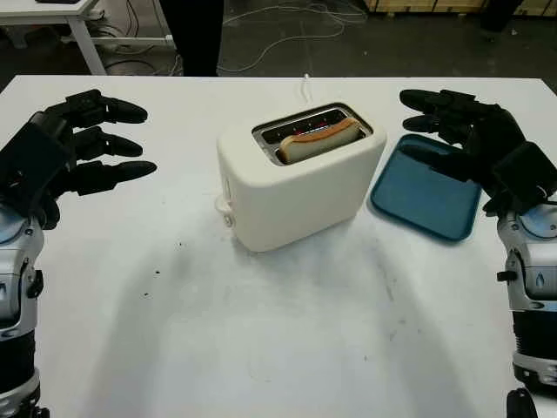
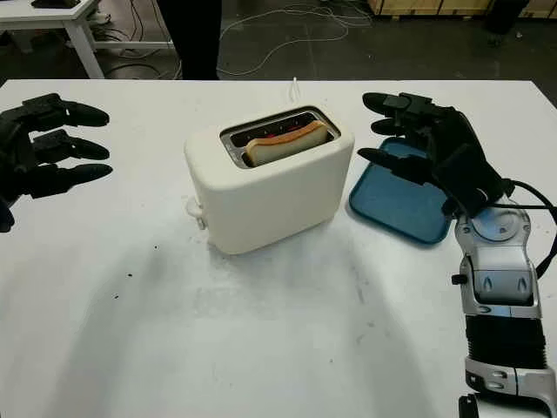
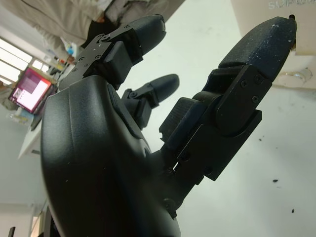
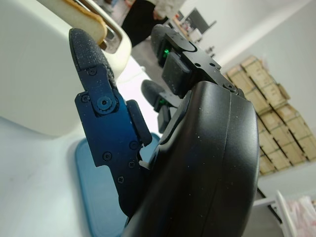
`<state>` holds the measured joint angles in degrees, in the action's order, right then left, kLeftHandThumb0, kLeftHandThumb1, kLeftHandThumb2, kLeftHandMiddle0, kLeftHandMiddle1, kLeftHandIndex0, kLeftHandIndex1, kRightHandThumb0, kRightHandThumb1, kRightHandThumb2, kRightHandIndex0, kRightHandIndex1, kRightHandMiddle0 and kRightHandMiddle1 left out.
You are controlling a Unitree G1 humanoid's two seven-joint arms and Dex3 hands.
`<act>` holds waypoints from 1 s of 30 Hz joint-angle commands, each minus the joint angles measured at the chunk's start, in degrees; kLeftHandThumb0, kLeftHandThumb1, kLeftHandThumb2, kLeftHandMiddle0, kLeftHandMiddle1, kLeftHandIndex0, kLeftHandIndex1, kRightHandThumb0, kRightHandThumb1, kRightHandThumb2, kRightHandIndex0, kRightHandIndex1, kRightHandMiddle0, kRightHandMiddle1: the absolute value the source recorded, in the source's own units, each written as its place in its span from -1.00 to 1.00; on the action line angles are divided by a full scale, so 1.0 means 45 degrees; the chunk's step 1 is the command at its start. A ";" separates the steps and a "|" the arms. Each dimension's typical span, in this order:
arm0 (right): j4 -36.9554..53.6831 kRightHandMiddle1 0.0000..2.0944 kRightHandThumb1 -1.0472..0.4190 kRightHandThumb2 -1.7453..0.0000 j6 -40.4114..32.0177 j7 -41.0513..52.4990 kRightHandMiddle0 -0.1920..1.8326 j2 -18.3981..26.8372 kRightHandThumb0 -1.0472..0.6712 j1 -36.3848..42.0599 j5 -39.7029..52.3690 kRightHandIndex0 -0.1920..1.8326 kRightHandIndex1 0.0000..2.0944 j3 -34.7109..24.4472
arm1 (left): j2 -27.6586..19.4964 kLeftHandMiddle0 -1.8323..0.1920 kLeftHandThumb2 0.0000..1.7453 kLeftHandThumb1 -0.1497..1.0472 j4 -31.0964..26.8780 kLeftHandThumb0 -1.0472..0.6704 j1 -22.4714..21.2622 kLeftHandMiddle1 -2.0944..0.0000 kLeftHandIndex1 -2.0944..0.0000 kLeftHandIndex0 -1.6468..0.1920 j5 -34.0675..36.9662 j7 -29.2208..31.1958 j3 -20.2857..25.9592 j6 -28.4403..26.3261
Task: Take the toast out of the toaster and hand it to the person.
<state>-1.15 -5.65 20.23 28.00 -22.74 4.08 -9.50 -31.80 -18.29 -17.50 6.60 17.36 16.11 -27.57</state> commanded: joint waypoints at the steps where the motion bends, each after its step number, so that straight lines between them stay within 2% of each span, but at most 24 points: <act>1: 0.0131 -1.00 -0.64 1.00 -0.0126 -0.0014 -0.16 -0.0030 -0.45 0.0091 0.0083 -0.56 -0.19 -0.0024 | -0.0052 0.30 -1.00 0.23 0.0054 -0.93 0.0093 0.04 0.19 0.25 0.0060 0.0046 0.0092 0.0196; 30: 0.0325 -1.00 -0.64 1.00 -0.0420 -0.0022 -0.17 -0.0102 -0.45 0.0155 0.0191 -0.57 -0.20 -0.0052 | -0.0090 0.30 -1.00 0.24 -0.0091 -0.93 0.0151 0.04 0.21 0.25 0.0043 0.0085 0.0110 0.0079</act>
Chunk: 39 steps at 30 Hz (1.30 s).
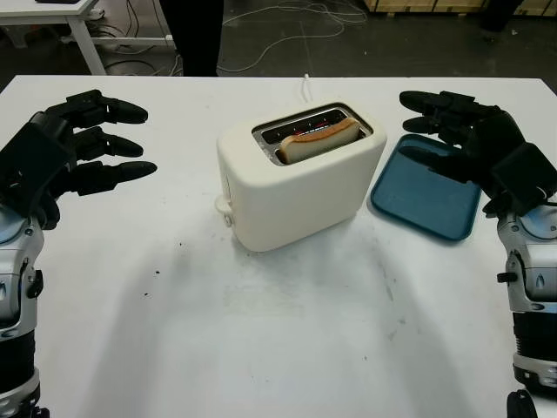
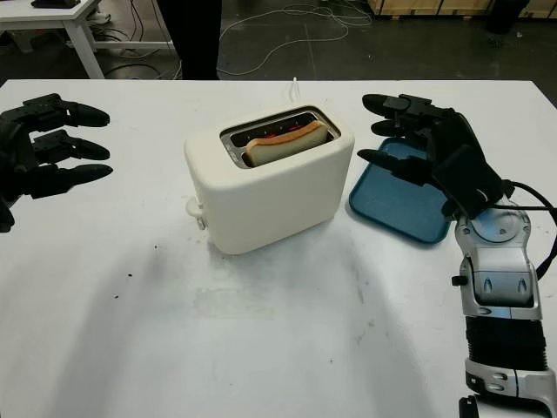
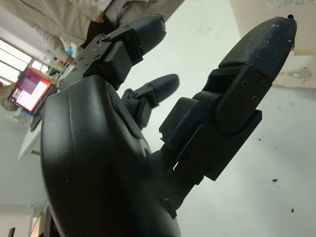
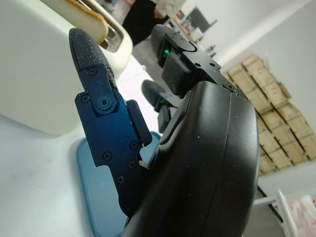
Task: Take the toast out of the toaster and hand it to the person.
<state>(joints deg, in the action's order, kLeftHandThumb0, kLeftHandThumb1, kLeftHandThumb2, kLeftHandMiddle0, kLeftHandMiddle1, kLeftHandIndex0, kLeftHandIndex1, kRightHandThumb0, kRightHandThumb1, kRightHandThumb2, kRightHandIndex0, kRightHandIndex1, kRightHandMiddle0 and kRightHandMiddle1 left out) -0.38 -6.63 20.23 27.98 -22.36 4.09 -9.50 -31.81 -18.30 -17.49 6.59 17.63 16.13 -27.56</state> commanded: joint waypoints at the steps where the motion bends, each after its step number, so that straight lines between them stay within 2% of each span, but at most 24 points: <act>1: 0.0131 -1.00 -0.64 1.00 -0.0191 -0.0013 -0.17 -0.0093 -0.45 0.0064 0.0188 -0.57 -0.20 -0.0055 | -0.0092 0.30 -1.00 0.23 -0.0091 -0.92 0.0145 0.04 0.21 0.25 0.0035 0.0027 0.0091 0.0080; 39: 0.0052 -1.00 -0.64 1.00 -0.0126 0.0057 -0.16 -0.0041 -0.43 -0.0023 0.0204 -0.56 -0.19 -0.0068 | -0.0013 0.32 -1.00 0.24 -0.0022 -0.93 0.0085 0.03 0.19 0.28 -0.0060 -0.0048 -0.0026 0.0139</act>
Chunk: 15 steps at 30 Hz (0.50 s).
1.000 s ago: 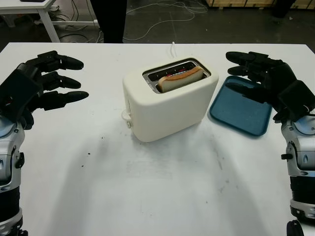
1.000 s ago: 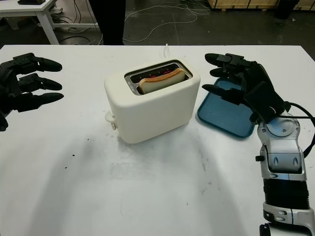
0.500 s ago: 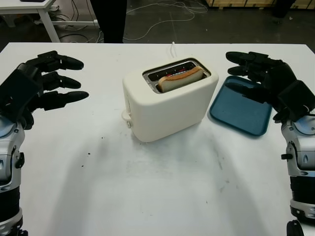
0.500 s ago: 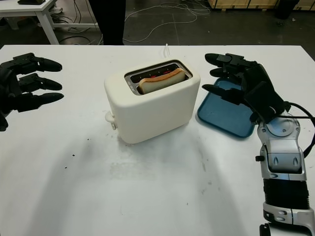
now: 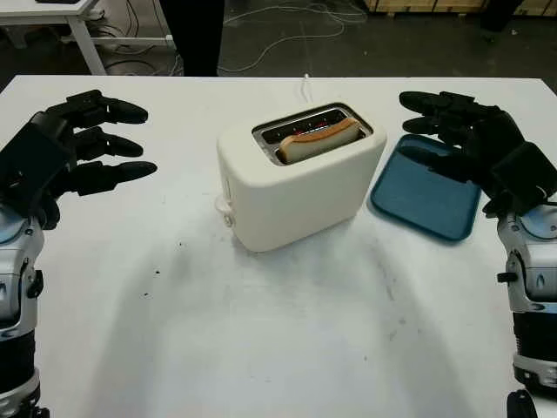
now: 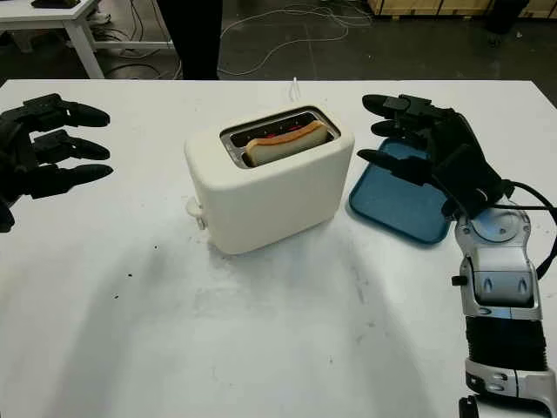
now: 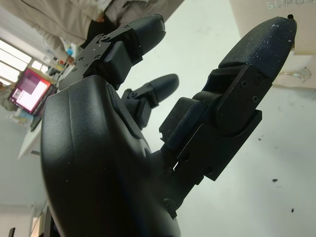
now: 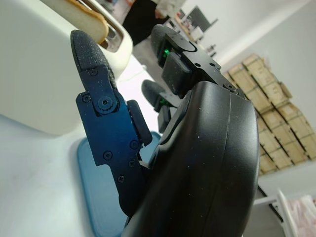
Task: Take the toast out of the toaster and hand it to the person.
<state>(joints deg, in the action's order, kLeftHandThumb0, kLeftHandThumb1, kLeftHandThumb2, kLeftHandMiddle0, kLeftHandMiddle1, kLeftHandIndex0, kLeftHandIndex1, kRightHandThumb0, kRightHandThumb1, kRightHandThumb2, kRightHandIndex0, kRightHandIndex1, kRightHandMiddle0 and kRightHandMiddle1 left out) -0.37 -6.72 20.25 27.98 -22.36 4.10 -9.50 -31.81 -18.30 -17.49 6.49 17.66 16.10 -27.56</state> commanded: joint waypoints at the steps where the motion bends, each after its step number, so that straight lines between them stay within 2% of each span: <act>1: 0.0028 -0.99 -0.64 1.00 -0.0046 0.0055 -0.16 -0.0030 -0.43 -0.0022 0.0174 -0.56 -0.19 -0.0057 | 0.0002 0.33 -1.00 0.24 -0.0029 -0.93 0.0079 0.03 0.19 0.28 -0.0007 -0.0051 -0.0008 0.0116; 15: 0.0159 -0.99 -0.64 1.00 -0.0257 0.0007 -0.16 -0.0083 -0.43 0.0034 0.0242 -0.56 -0.20 -0.0091 | 0.0001 0.32 -1.00 0.25 -0.0042 -0.93 0.0113 0.03 0.18 0.27 -0.0003 -0.0042 0.0001 0.0144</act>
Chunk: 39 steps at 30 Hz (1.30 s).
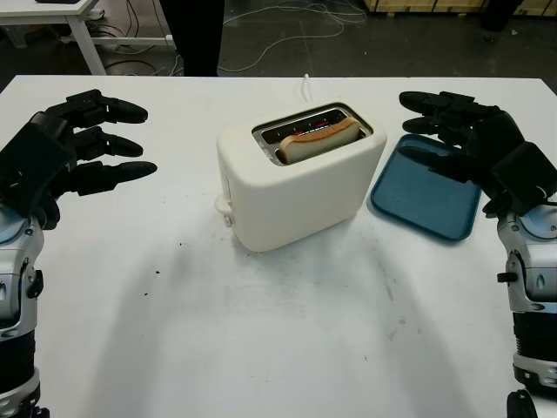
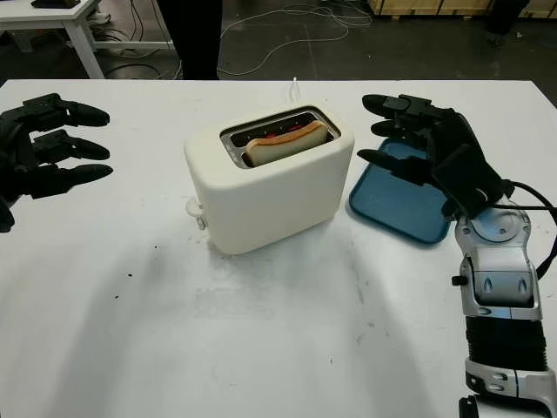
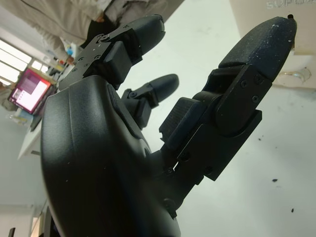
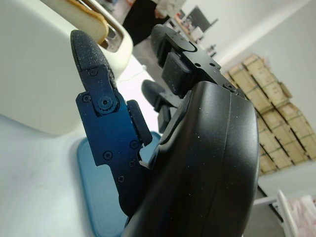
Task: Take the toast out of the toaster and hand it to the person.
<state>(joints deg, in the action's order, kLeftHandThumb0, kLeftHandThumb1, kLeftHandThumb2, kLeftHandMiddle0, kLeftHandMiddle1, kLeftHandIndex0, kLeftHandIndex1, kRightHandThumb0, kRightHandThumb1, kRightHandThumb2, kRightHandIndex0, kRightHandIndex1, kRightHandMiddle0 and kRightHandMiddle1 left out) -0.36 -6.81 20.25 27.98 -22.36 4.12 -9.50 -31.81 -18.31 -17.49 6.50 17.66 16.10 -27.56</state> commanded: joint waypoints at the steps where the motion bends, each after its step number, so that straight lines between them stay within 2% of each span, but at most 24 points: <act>1: 0.0150 -0.99 -0.63 1.00 -0.0226 0.0021 -0.16 -0.0081 -0.43 0.0037 0.0248 -0.56 -0.21 -0.0090 | -0.0020 0.32 -1.00 0.24 -0.0045 -0.93 0.0122 0.03 0.18 0.27 -0.0034 -0.0040 -0.0010 0.0159; 39: 0.0074 -0.99 -0.64 1.00 -0.0036 0.0085 -0.16 0.0008 -0.43 0.0004 0.0164 -0.56 -0.20 -0.0065 | 0.0018 0.32 -1.00 0.24 -0.0024 -0.92 0.0118 0.03 0.19 0.27 -0.0018 -0.0054 -0.0036 0.0184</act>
<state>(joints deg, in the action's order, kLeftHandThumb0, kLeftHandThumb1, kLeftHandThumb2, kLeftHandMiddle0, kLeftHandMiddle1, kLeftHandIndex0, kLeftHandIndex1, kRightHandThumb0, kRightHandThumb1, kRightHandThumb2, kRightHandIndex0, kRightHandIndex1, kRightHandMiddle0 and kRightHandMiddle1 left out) -0.29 -6.97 20.31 27.97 -22.36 4.13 -9.52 -31.80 -18.39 -17.31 6.49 17.65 16.10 -27.20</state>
